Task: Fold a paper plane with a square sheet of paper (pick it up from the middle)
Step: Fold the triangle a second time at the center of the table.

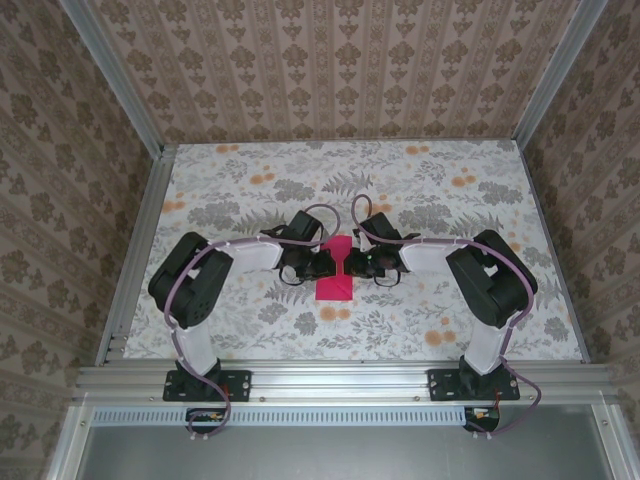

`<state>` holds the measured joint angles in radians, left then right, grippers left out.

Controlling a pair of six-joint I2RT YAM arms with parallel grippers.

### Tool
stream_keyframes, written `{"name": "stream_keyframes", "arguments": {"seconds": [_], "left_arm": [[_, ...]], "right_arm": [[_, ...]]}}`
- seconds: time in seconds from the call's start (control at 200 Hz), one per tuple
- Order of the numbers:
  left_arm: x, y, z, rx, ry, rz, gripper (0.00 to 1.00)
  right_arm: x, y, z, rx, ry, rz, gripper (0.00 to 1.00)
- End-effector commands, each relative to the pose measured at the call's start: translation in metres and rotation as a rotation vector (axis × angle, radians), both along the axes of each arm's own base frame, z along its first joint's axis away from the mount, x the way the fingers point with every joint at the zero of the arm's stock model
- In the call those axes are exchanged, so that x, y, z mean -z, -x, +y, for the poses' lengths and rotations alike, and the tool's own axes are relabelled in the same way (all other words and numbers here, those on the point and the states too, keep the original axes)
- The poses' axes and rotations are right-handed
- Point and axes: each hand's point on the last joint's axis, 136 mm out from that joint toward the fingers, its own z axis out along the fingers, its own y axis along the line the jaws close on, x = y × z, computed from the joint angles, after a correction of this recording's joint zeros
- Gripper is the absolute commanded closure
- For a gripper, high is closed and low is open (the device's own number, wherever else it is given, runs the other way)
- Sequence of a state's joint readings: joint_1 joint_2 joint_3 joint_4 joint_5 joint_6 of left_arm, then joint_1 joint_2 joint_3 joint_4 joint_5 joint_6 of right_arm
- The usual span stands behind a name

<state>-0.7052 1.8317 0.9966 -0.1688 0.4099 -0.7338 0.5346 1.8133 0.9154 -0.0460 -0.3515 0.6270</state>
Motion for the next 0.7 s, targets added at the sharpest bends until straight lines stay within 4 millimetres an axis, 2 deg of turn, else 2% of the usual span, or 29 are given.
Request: {"name": "stream_keyframes", "arguments": {"seconds": [0.0, 0.285, 0.54, 0.695], "left_arm": [[0.007, -0.006, 0.004, -0.029, -0.021, 0.008, 0.86], [0.018, -0.002, 0.014, -0.049, -0.079, 0.038, 0.87], [0.032, 0.008, 0.029, -0.081, -0.152, 0.090, 0.87], [0.036, 0.012, 0.031, -0.089, -0.164, 0.109, 0.87]], "right_arm": [[0.025, 0.008, -0.020, 0.024, 0.111, 0.055, 0.89], [0.020, 0.006, -0.020, 0.025, 0.105, 0.053, 0.88], [-0.031, -0.004, -0.014, 0.043, 0.042, -0.025, 0.78], [-0.056, 0.002, -0.020, 0.060, 0.013, -0.069, 0.69]]}}
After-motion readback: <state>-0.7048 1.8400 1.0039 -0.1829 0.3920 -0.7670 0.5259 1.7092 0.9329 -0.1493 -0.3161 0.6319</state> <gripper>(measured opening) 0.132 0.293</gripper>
